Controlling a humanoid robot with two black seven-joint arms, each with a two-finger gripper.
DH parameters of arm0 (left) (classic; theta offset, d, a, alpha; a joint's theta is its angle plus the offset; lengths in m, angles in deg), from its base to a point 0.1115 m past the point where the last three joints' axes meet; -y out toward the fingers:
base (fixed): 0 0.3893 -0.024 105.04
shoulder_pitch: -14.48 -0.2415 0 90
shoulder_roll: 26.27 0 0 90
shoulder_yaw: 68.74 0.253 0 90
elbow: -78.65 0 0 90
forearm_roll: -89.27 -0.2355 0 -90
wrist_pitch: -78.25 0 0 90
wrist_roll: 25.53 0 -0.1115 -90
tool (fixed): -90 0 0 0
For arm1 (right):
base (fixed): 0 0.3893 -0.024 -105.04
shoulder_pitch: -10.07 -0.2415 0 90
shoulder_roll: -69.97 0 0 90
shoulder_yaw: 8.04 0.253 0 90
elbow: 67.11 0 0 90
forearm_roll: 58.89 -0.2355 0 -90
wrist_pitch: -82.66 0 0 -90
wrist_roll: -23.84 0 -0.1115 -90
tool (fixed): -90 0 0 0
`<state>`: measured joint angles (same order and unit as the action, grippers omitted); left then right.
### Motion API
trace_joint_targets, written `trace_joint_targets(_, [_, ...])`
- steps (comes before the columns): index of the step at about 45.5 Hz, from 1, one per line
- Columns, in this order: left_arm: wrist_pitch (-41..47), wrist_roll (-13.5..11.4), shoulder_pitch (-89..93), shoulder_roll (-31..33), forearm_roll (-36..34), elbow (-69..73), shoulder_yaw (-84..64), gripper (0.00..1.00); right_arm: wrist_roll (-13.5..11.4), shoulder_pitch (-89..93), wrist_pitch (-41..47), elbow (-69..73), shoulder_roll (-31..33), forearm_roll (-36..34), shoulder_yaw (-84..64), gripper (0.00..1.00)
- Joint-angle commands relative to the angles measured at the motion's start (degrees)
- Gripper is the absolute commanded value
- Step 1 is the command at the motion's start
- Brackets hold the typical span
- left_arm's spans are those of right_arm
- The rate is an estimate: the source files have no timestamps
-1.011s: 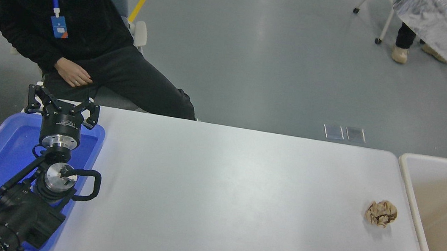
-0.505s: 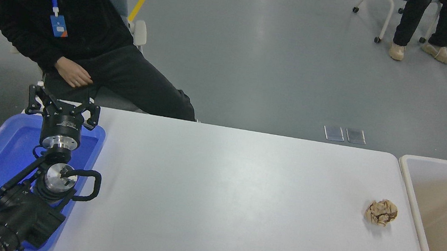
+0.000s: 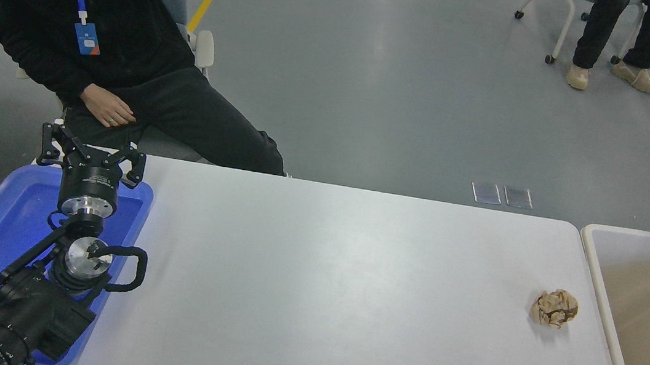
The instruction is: Pick up foil plate and place in dustbin
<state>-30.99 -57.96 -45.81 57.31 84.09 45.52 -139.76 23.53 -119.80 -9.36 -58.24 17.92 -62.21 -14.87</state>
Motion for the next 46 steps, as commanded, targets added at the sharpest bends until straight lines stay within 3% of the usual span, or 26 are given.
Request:
trace_joint_targets(1, [-0.01,0.00,0.00,0.00,-0.01,-0.01,0.00,0.99,0.57,10.96,0.96,-8.52,-7.89,-0.11,7.01,0.00])
trace_joint_targets(23, [-0.01,0.00,0.00,0.00,-0.01,-0.01,0.00,0.99,1.01,15.27,-0.27,-8.52,-11.76,-0.11,9.20,0.00])
trace_joint_targets(24, [-0.01,0.00,0.00,0.00,-0.01,-0.01,0.00,0.99,1.01,15.35,-0.27,-8.52,-11.76,-0.20,9.20,0.07])
trace_joint_targets(25, [-0.01,0.00,0.00,0.00,-0.01,-0.01,0.00,0.99,1.01,15.27,-0.18,-8.52,-11.76,-0.20,9.29,0.24])
trace_joint_targets(27, [-0.01,0.00,0.00,0.00,-0.01,-0.01,0.00,0.99,1.01,15.27,-0.18,-8.61,-11.85,-0.20,9.73,1.00])
trace_joint_targets(46, [-0.01,0.00,0.00,0.00,-0.01,-0.01,0.00,0.99,1.01,14.56,0.61,-8.61,-11.15,-0.20,10.61,1.00])
